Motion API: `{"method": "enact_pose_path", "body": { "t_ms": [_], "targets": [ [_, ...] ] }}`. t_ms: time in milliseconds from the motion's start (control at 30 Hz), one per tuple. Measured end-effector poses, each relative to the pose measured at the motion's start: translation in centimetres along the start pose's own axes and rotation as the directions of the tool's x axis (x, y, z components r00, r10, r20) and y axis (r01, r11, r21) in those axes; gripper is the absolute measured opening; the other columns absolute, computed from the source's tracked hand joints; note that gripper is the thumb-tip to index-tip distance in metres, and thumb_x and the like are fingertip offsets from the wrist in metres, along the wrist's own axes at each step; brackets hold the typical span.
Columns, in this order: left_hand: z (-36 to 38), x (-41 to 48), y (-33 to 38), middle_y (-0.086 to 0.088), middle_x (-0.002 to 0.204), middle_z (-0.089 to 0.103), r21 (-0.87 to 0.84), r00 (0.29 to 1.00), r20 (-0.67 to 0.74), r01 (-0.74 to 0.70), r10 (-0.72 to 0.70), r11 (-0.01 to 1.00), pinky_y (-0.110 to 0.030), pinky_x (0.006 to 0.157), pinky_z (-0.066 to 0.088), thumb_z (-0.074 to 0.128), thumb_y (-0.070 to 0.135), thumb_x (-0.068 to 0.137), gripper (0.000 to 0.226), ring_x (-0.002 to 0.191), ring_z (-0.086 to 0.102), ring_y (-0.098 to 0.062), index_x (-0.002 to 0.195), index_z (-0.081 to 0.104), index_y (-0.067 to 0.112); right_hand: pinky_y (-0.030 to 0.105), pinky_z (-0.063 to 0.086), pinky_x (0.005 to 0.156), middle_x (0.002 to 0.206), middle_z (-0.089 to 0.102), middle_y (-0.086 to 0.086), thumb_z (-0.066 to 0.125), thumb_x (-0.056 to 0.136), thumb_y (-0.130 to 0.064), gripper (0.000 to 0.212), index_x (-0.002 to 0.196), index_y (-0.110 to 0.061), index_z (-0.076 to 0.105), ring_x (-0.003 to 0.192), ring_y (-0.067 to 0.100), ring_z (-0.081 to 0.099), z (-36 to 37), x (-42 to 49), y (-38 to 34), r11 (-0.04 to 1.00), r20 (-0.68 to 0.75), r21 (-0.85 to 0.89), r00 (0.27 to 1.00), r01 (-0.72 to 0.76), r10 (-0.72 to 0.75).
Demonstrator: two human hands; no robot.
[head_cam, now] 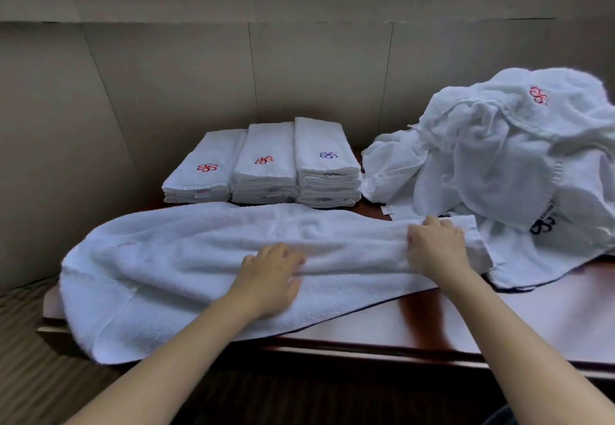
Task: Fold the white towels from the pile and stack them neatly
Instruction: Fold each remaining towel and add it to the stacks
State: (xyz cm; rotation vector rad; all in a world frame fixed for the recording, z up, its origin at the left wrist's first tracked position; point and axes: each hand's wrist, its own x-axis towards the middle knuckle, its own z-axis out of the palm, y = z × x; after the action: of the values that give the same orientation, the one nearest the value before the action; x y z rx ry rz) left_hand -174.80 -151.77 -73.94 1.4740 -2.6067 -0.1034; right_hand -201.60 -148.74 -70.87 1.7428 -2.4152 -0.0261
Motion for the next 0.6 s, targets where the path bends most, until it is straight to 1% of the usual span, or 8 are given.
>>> {"method": "enact_pose_path", "body": {
  "t_ms": [133, 233, 333, 367, 433, 500, 533, 600],
  "targets": [
    [-1.5, -0.2, 0.6, 0.005, 0.119, 0.041, -0.141, 0.991, 0.123, -0.029, 0.046, 0.990, -0.033, 0.102, 0.033, 0.056, 0.033, 0.088, 0.027, 0.117, 0.040, -0.014, 0.116, 0.055, 0.033, 0.030, 0.041, 0.079, 0.117, 0.059, 0.010, 0.043, 0.096, -0.031, 0.031, 0.108, -0.007, 0.060, 0.107, 0.028, 0.055, -0.9, -0.9, -0.8, 0.988, 0.209, 0.074, 0.967, 0.134, -0.147],
    [-3.3, -0.5, 0.5, 0.003, 0.108, 0.047, -0.339, 0.956, 0.246, -0.069, 0.159, 0.938, -0.026, 0.094, 0.039, 0.062, 0.022, 0.085, 0.012, 0.104, 0.049, -0.011, 0.091, 0.066, 0.031, 0.027, 0.045, 0.070, 0.077, 0.062, 0.007, 0.041, 0.099, -0.029, 0.034, 0.079, -0.007, 0.056, 0.070, 0.022, 0.059, -2.6, -2.0, -0.1, 0.986, 0.409, 0.080, 0.897, 0.148, -0.168],
    [-4.1, -1.1, 0.5, 0.007, 0.098, 0.060, -0.582, 0.882, 0.395, 0.023, 0.258, 0.813, -0.013, 0.082, 0.043, 0.067, 0.017, 0.084, 0.011, 0.086, 0.058, 0.002, 0.080, 0.070, 0.026, 0.023, 0.050, 0.052, 0.051, 0.062, 0.006, 0.032, 0.100, -0.023, 0.037, 0.072, -0.007, 0.050, 0.044, 0.018, 0.059, -3.6, -3.4, 0.5, 0.970, 0.732, 0.242, 0.658, -0.009, -0.177],
    [-4.1, -1.1, 0.4, 0.008, 0.093, 0.065, -0.648, 0.864, 0.418, 0.069, 0.279, 0.758, -0.014, 0.081, 0.044, 0.067, 0.016, 0.085, 0.009, 0.083, 0.059, 0.001, 0.084, 0.071, 0.023, 0.021, 0.049, 0.049, 0.052, 0.064, 0.006, 0.032, 0.100, -0.023, 0.036, 0.074, -0.007, 0.051, 0.042, 0.018, 0.059, -3.8, -3.6, 0.7, 0.961, 0.751, 0.274, 0.631, -0.032, -0.193],
    [-4.0, -1.0, -0.1, 0.014, 0.086, 0.067, -0.681, 0.897, 0.380, 0.106, 0.226, 0.725, -0.014, 0.079, 0.047, 0.064, 0.017, 0.088, 0.011, 0.080, 0.061, -0.002, 0.095, 0.071, 0.023, 0.021, 0.046, 0.047, 0.060, 0.067, 0.006, 0.036, 0.100, -0.026, 0.034, 0.077, -0.008, 0.053, 0.043, 0.016, 0.059, -3.5, -3.2, 0.6, 0.940, 0.591, 0.339, 0.783, -0.023, -0.194],
    [-3.6, -0.1, -1.5, 0.014, 0.093, 0.063, -0.537, 0.967, 0.246, 0.074, 0.072, 0.840, -0.010, 0.075, 0.044, 0.059, 0.021, 0.091, 0.014, 0.083, 0.060, -0.006, 0.102, 0.067, 0.025, 0.024, 0.046, 0.056, 0.080, 0.069, 0.006, 0.041, 0.099, -0.028, 0.027, 0.087, -0.009, 0.056, 0.060, 0.019, 0.062, -2.6, -2.2, 0.3, 0.944, 0.268, 0.329, 0.955, 0.034, -0.128],
    [-3.5, 0.4, -2.6, 0.008, 0.103, 0.060, -0.396, 0.985, 0.170, 0.072, -0.004, 0.915, -0.011, 0.077, 0.042, 0.056, 0.021, 0.093, 0.018, 0.090, 0.058, -0.010, 0.108, 0.065, 0.024, 0.027, 0.047, 0.064, 0.096, 0.067, 0.007, 0.043, 0.098, -0.029, 0.022, 0.096, -0.011, 0.056, 0.075, 0.023, 0.061, -2.1, -1.8, -0.1, 0.954, 0.156, 0.292, 0.982, 0.060, -0.110],
    [-3.4, 1.2, -5.2, -0.002, 0.124, 0.050, -0.169, 0.984, 0.070, 0.175, -0.165, 0.970, -0.023, 0.091, 0.041, 0.049, 0.022, 0.096, 0.028, 0.109, 0.052, -0.018, 0.124, 0.056, 0.023, 0.033, 0.047, 0.082, 0.120, 0.055, 0.008, 0.047, 0.097, -0.032, 0.029, 0.120, -0.015, 0.049, 0.103, 0.028, 0.055, -0.8, -1.3, -1.0, 0.973, 0.157, 0.217, 0.981, 0.081, -0.117]
  ]
}}
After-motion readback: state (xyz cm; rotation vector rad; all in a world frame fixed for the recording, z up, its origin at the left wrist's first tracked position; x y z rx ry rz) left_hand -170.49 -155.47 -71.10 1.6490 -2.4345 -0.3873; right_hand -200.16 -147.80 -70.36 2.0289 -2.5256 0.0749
